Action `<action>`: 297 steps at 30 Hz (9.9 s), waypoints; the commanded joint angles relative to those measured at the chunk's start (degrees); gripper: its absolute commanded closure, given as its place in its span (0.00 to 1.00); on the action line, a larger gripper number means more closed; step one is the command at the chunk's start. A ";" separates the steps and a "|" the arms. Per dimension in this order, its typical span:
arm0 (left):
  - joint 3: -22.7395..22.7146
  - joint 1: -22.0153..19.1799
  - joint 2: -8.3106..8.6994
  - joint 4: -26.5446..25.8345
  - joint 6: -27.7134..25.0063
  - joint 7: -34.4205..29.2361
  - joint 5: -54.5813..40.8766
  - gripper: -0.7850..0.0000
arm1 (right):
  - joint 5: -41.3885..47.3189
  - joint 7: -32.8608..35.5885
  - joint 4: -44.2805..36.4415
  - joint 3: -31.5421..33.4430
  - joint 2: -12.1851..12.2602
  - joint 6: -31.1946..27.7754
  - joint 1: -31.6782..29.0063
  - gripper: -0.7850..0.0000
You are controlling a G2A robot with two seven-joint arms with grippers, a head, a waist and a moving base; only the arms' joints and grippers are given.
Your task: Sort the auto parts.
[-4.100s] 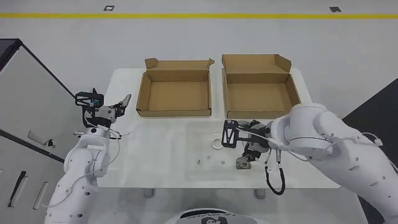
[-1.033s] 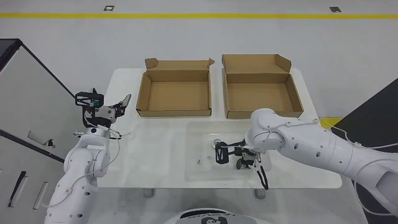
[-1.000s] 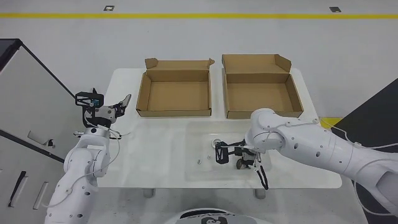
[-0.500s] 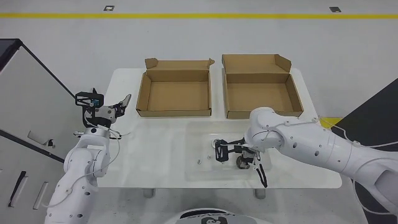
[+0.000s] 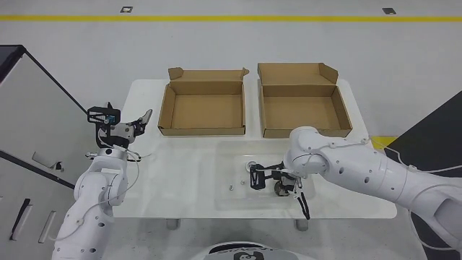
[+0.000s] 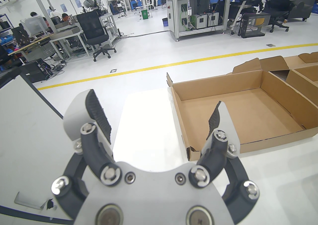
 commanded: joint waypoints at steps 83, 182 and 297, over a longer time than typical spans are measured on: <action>0.00 0.00 0.00 0.00 0.00 0.00 0.00 0.00 | 104.87 -8.40 -0.90 36.49 13.85 -8.40 -10.37 1.00; 0.00 0.00 0.00 0.00 0.00 0.00 0.00 0.00 | 125.17 -6.49 -11.22 55.31 -6.33 10.95 -25.26 1.00; 0.00 0.00 0.00 0.00 0.00 0.00 0.00 0.00 | -4.75 -13.48 46.78 41.06 -7.95 22.62 -3.75 1.00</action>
